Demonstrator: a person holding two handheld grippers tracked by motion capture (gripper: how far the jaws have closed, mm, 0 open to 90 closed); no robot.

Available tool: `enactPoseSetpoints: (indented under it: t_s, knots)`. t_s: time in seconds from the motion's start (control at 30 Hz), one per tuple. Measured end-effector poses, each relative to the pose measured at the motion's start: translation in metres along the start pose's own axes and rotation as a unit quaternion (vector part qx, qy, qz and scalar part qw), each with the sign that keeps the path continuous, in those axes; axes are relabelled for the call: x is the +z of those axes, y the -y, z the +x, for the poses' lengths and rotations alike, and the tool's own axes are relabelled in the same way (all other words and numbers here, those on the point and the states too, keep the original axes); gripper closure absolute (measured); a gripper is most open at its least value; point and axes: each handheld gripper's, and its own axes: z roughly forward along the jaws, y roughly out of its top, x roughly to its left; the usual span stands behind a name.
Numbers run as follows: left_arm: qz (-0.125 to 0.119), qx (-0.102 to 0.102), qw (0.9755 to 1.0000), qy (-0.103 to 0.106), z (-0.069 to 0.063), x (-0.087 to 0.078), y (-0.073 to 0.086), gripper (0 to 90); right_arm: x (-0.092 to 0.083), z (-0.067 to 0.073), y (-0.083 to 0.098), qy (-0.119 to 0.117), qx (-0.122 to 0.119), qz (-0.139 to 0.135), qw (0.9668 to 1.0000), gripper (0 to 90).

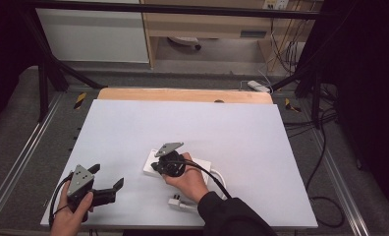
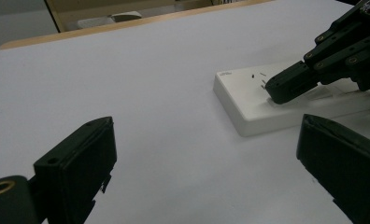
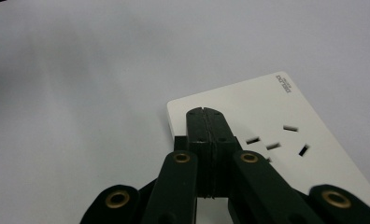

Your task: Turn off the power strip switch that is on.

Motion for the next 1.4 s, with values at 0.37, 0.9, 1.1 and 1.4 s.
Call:
enactPoseSetpoints:
  t_s: [0.37,0.9,1.1,1.4]
  knots:
    - [0.001,-0.002,1.0000,0.001,-0.0004,0.0003,0.0002,4.8,0.0003,-0.0001,0.0001,-0.001,0.002,-0.001,1.0000,90.0]
    - [0.001,0.000,1.0000,0.000,-0.0001,0.0002,0.0003,4.8,0.0012,0.0000,0.0003,-0.002,0.005,0.001,1.0000,90.0]
    - [0.001,0.000,1.0000,0.000,0.0001,0.0002,0.0003,4.8,0.0026,0.0001,0.0007,-0.002,0.004,0.003,1.0000,90.0]
    - [0.000,-0.002,1.0000,0.000,0.0001,0.0002,0.0004,4.8,0.0028,0.0012,0.0003,0.000,0.002,0.003,1.0000,90.0]
